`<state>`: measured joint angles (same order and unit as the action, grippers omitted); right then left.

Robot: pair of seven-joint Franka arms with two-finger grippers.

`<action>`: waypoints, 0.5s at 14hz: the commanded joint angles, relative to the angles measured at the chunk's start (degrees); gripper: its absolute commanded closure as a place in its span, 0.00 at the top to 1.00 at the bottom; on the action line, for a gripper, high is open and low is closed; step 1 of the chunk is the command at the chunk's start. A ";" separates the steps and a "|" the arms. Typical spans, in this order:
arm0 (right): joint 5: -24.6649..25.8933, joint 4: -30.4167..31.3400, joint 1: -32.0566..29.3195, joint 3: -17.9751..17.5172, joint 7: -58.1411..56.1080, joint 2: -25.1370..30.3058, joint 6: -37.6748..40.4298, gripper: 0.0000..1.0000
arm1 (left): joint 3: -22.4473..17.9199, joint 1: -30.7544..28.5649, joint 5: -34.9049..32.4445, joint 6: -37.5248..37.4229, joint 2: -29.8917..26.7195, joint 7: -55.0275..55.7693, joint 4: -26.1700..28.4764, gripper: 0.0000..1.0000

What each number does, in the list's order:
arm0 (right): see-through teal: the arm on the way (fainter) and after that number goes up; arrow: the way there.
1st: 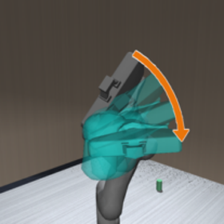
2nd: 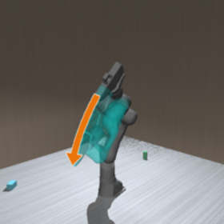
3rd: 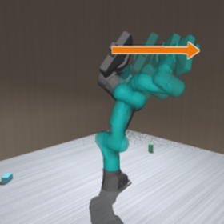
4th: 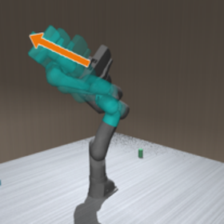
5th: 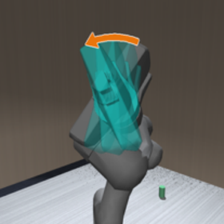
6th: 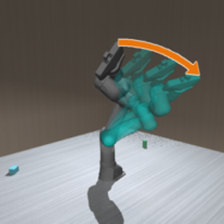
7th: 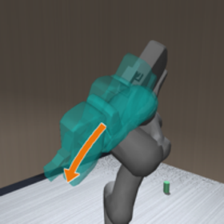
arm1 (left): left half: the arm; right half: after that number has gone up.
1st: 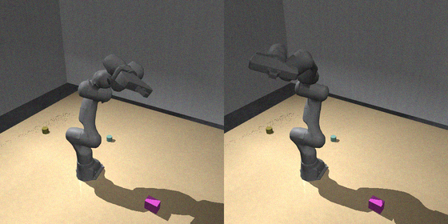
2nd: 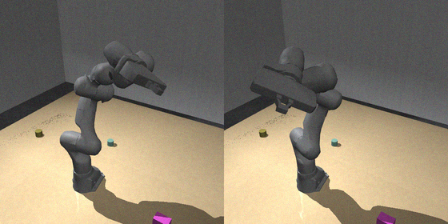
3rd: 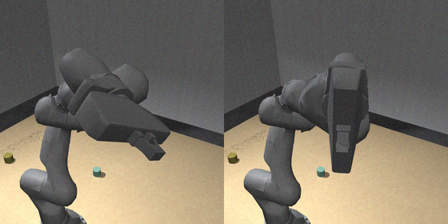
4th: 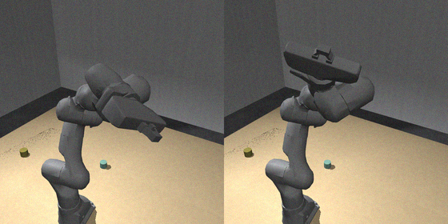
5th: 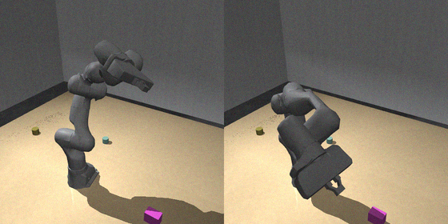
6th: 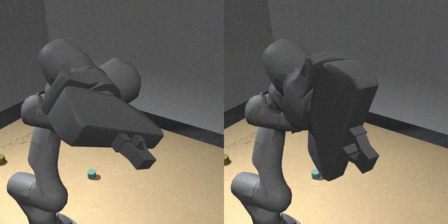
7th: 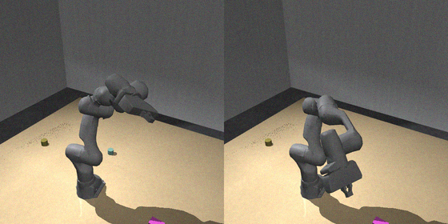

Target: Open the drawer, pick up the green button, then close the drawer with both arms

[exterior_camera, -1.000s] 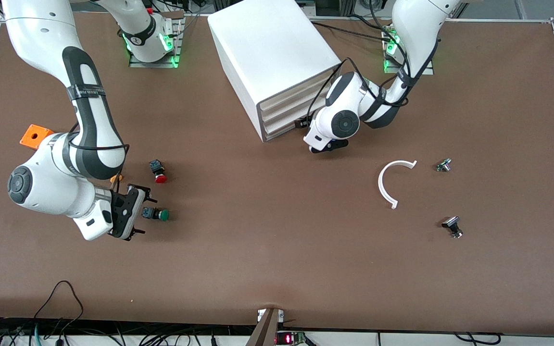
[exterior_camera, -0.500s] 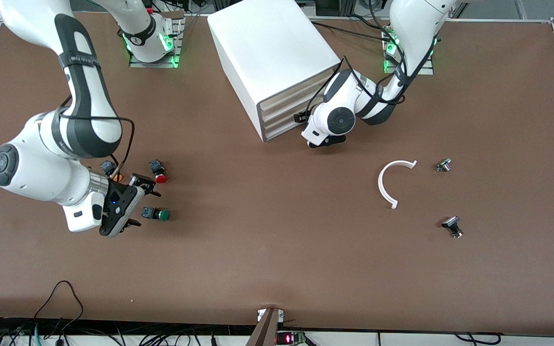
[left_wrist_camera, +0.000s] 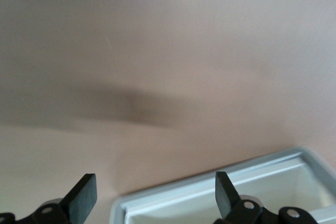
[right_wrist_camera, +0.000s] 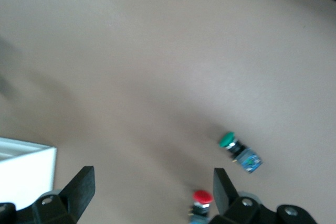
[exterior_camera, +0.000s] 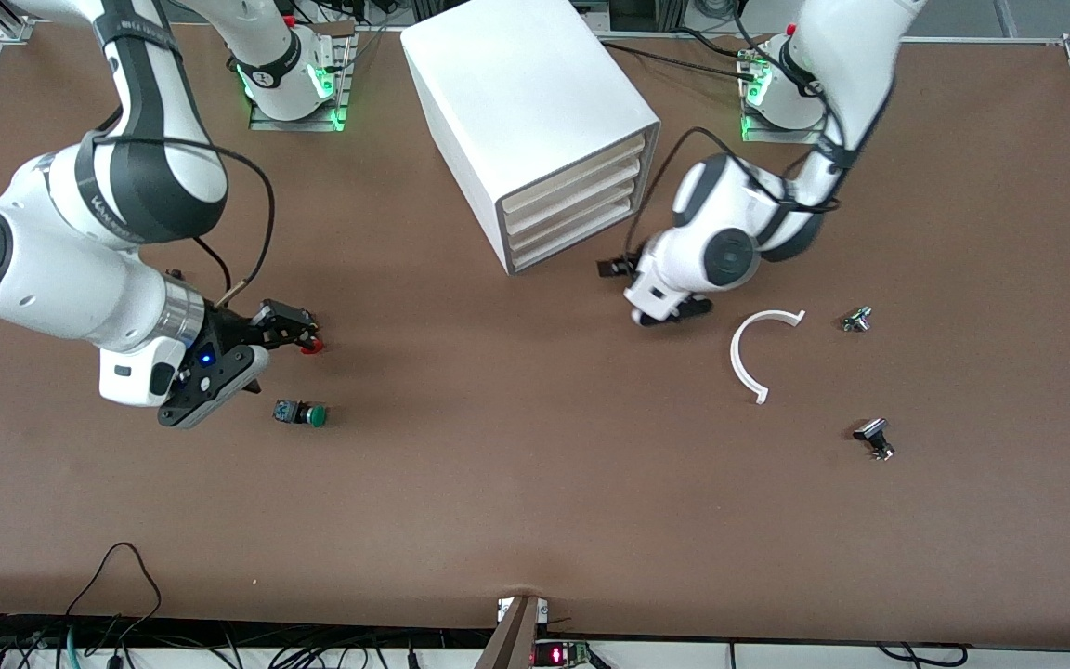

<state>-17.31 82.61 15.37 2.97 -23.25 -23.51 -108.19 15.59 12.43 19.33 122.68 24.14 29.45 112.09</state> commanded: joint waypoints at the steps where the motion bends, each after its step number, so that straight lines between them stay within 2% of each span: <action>1: 1.57 1.95 -0.34 -2.08 14.31 3.46 5.24 1.00 | -1.00 -6.08 0.88 -0.95 -4.97 -8.85 0.24 0.99; 4: 14.98 2.56 -1.21 -5.77 24.97 6.09 9.02 1.00 | -4.85 -9.18 0.79 -1.29 -7.60 -21.05 -1.08 0.99; 6: 19.13 2.04 -2.70 -5.87 30.88 8.02 16.57 1.00 | -6.27 -11.37 -1.91 -2.78 -10.85 -26.27 -1.52 0.99; 7: 20.54 1.95 -4.02 -5.78 30.63 8.91 18.00 1.00 | -6.45 -11.64 -7.24 -4.27 -12.69 -27.15 -2.48 0.99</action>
<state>0.40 82.71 14.52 -1.75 5.30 -18.10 -93.33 9.59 1.31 17.57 121.47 15.65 5.25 110.35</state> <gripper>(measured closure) 0.000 0.004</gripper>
